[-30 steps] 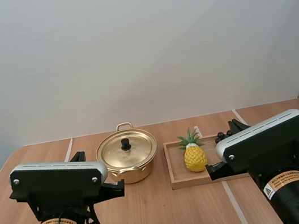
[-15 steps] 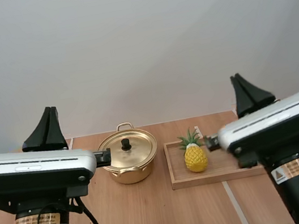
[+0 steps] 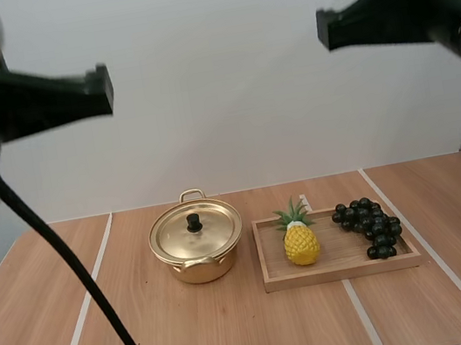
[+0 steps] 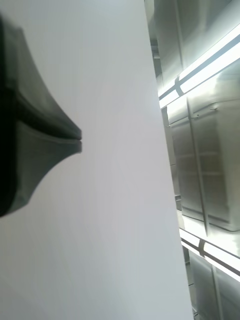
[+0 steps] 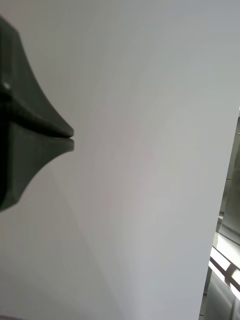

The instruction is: Open the pot, put the grape inside, and close it

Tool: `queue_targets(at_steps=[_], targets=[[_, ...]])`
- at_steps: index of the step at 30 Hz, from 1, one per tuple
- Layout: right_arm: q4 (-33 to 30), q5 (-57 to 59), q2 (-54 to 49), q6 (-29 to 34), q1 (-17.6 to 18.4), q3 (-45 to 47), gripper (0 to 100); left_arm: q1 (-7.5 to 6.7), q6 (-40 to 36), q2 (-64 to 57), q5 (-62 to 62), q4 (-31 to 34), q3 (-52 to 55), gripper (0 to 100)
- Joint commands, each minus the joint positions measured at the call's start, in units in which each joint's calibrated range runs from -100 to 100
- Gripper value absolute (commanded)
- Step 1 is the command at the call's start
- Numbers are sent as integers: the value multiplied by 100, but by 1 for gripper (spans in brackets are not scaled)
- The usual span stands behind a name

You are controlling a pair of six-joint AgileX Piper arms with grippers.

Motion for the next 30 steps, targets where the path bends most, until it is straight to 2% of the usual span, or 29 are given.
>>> queue_targets(at_steps=[1,3,5,8,11,16,21,30], targets=[[-1416,1766,680,1523,-36,-1160,0,-7,-126,538,1014,-108,-1072,0],[-2155,2803,1137,2107,-36,-1817,0,-7,-249,900,1607,-108,-1729,0],[-2590,3932,1607,2227,-36,-2463,0,-7,-389,1293,2208,-108,-2373,0],[-2631,5636,2176,2227,-36,-3253,0,-7,-467,1880,3114,-108,-3114,0],[-2631,6642,2642,2216,-36,-3662,0,7,-467,2402,4272,-89,-3672,0],[-2631,6642,3104,2144,-36,-3715,0,7,-491,3243,6014,-80,-4037,0],[-2425,6642,3448,1684,-36,-3613,0,7,-691,3946,7216,76,-4037,0],[-2378,6642,3567,1716,-36,-2747,0,7,-691,4746,7577,362,-4037,0]])
